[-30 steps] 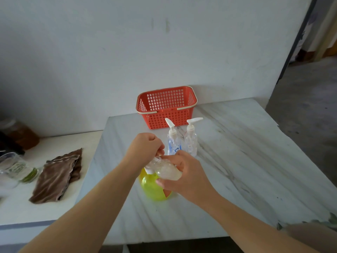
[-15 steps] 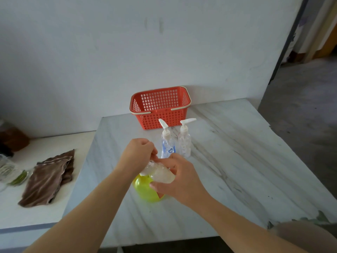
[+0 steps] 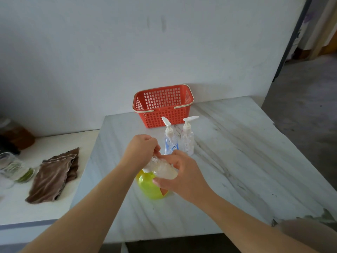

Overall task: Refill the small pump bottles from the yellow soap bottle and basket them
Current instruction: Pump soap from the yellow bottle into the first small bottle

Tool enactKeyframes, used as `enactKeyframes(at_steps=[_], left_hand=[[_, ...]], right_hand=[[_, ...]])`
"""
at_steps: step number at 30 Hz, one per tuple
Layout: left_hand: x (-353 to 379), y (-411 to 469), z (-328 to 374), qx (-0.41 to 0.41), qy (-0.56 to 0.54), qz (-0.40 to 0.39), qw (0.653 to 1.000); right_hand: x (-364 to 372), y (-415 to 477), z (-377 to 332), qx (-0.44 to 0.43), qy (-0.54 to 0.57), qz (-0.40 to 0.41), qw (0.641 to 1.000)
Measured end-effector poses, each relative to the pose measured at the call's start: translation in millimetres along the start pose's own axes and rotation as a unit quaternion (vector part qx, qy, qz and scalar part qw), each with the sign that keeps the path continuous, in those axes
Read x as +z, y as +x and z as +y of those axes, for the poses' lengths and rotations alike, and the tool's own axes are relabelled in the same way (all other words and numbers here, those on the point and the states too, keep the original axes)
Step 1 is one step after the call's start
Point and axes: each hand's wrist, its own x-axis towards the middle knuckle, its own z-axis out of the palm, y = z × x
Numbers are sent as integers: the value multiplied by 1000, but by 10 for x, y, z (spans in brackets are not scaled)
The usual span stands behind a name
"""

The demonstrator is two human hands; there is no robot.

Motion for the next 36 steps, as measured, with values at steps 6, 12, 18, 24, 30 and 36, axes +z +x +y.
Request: enactKeyframes(at_steps=[6, 12, 18, 24, 30, 36], left_hand=[[22, -15, -28, 0, 6, 1, 1000], [-12, -32, 27, -13, -15, -12, 1000], [-29, -23, 30, -8, -19, -14, 1000], [6, -24, -39, 3, 1, 0, 1000], [-1, -50, -9, -6, 9, -8, 1000], [-46, -58, 84, 0, 12, -25, 1000]], right_hand=[[21, -3, 34, 4, -4, -4, 1000], [10, 8, 27, -1, 6, 7, 1000], [12, 25, 13, -6, 12, 10, 1000], [47, -6, 53, 4, 7, 2, 1000], [51, -12, 58, 8, 13, 6, 1000], [-10, 16, 26, -17, 18, 10, 1000]])
